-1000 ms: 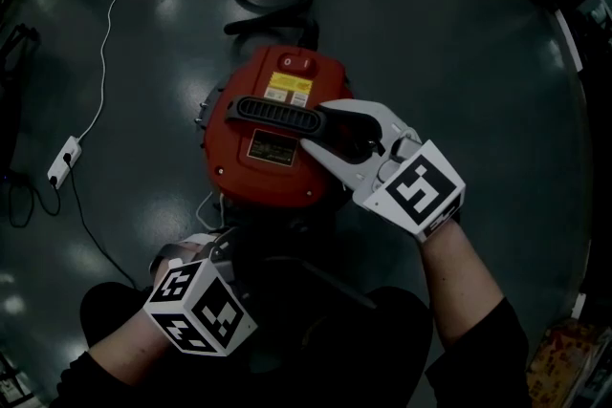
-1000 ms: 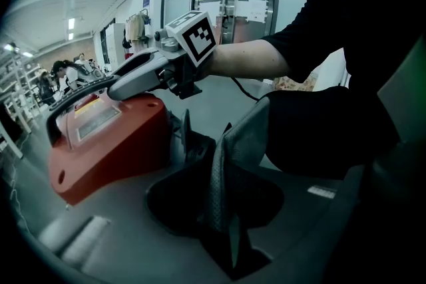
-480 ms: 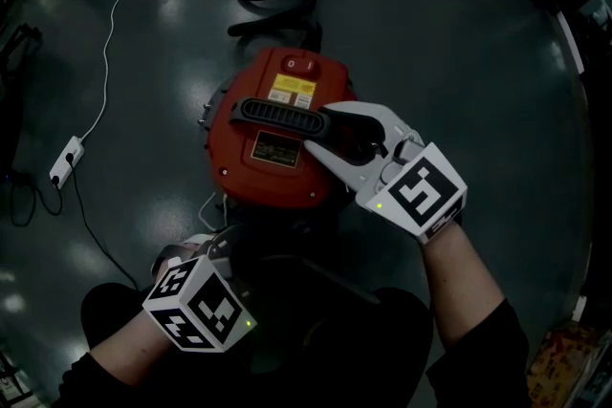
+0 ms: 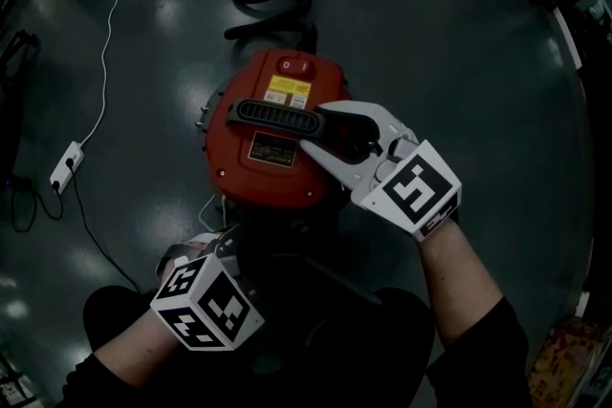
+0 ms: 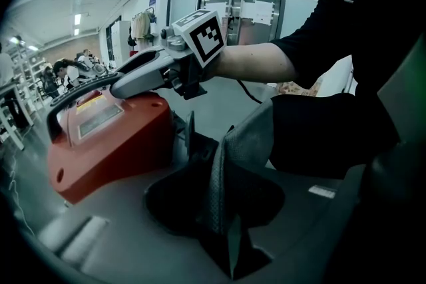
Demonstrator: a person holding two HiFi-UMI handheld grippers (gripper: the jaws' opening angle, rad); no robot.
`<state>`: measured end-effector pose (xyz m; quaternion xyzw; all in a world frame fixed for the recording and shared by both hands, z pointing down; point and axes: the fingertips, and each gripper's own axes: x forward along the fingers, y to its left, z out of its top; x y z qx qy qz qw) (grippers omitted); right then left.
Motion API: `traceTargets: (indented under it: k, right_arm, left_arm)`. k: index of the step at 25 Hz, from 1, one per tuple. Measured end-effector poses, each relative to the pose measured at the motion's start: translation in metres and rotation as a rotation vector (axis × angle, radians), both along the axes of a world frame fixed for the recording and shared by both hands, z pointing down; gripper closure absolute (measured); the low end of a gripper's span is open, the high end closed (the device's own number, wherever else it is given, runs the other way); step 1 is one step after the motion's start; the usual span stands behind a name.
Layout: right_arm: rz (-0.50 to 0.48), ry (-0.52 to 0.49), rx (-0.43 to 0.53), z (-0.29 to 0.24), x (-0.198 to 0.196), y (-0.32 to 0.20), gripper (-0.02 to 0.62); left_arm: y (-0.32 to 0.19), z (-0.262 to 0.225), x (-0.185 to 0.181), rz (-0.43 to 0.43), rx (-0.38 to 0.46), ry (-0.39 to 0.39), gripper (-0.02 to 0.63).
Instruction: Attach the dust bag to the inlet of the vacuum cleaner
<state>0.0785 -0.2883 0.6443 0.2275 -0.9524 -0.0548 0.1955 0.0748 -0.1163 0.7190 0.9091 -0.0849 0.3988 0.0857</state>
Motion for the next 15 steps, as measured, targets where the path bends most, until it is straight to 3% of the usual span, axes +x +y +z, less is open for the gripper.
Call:
traceTargets:
  k: [15]
  right_arm:
    - [0.004,0.002,0.003,0.0008,0.0003,-0.0003,0.442]
  left_arm:
    - [0.0061,0.0027,-0.0086,0.029,0.003,-0.015,0.446]
